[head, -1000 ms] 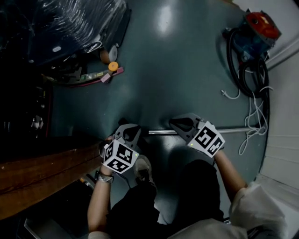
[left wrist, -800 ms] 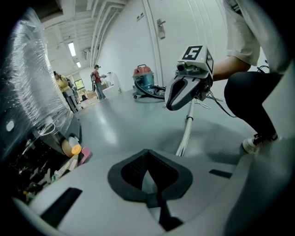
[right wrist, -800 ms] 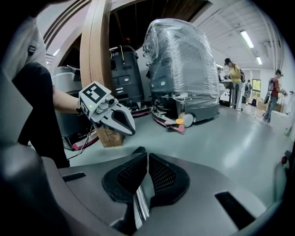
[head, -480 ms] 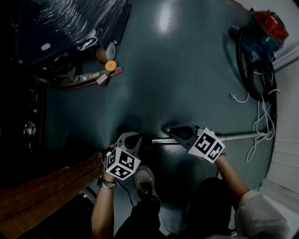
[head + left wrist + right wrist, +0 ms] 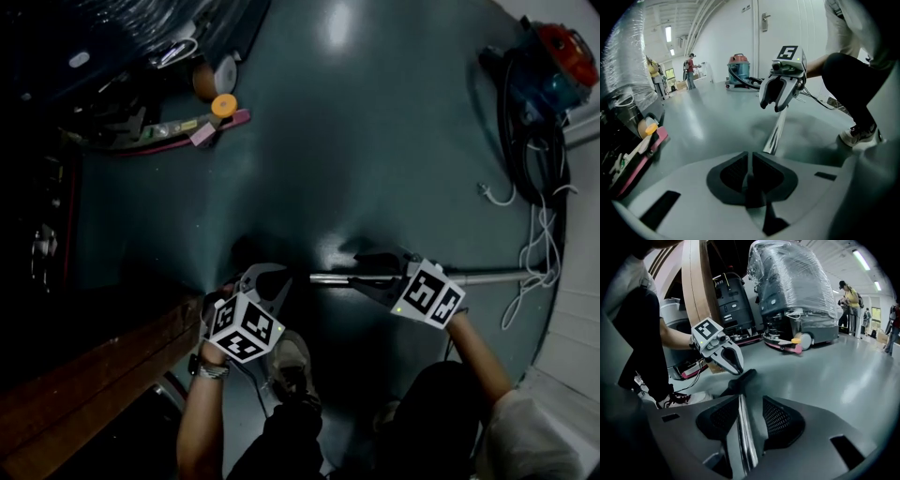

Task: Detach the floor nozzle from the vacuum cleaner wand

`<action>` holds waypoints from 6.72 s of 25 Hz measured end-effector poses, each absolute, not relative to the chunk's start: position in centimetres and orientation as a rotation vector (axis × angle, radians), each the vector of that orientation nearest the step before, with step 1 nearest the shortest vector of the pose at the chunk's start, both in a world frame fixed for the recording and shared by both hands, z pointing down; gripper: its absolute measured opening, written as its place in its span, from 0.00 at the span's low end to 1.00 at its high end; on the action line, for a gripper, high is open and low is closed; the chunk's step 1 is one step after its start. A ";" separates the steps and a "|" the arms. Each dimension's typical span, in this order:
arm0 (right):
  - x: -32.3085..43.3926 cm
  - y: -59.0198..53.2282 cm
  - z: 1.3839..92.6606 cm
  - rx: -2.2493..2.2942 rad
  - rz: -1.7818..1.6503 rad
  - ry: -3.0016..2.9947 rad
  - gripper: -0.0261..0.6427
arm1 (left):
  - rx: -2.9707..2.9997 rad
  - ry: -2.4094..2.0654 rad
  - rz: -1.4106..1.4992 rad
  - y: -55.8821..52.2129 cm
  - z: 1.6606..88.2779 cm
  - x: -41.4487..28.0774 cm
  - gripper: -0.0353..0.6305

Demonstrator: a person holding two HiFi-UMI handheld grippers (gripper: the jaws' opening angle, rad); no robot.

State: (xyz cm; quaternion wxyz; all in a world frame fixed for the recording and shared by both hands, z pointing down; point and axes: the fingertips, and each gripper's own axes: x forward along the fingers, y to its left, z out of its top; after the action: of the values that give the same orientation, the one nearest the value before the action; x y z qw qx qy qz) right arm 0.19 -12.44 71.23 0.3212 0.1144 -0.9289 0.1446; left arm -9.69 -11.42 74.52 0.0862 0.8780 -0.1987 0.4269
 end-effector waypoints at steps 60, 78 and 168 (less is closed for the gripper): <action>0.0 -8.2 81.4 -0.003 0.414 -2.159 0.28 | 2.589 -0.449 1.608 -10.2 80.9 -9.1 0.39; -0.2 -8.4 80.6 -0.013 0.447 -2.164 0.28 | 2.563 -0.315 1.587 -10.1 80.2 -9.5 0.38; -1.5 -10.7 78.0 0.050 0.323 -2.220 0.28 | 2.787 -0.413 1.813 -12.8 76.9 -11.1 0.36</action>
State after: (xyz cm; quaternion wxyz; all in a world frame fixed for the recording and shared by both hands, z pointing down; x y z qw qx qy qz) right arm -1.53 -10.68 78.04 0.4337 0.0201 -0.8914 0.1298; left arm -11.10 -12.77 76.94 -0.1042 0.8273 -0.1226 0.5383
